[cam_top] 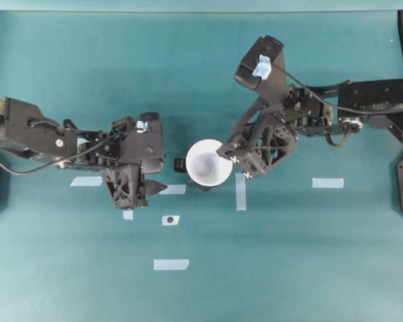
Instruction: Holding the cup holder with the left arm, the right arm places the cup into the cup holder.
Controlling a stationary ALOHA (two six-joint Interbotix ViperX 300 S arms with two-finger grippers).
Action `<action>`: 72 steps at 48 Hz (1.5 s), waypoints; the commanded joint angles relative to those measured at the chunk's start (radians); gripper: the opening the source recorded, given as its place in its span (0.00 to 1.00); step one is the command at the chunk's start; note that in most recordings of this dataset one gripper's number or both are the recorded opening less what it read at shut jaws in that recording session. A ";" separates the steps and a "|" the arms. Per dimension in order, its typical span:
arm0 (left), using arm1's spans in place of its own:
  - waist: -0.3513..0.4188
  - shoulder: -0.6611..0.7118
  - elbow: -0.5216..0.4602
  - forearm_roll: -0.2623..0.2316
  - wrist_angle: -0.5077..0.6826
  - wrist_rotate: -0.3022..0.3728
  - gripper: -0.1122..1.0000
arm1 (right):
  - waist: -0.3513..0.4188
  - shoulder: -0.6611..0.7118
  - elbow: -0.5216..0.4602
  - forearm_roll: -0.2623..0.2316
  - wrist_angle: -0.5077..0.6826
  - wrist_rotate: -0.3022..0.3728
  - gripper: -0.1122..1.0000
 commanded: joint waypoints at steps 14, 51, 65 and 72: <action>-0.011 -0.080 -0.023 0.005 0.000 0.005 0.87 | 0.032 -0.150 0.032 0.002 -0.009 0.003 0.84; -0.012 -0.049 -0.028 0.005 -0.029 0.003 0.87 | 0.064 -0.296 0.207 -0.052 -0.192 -0.002 0.83; -0.018 -0.044 -0.025 0.005 -0.029 0.002 0.86 | 0.072 -0.302 0.235 -0.055 -0.229 -0.011 0.83; -0.025 -0.044 -0.021 0.005 -0.029 0.002 0.86 | 0.101 -0.299 0.256 -0.103 -0.265 -0.064 0.83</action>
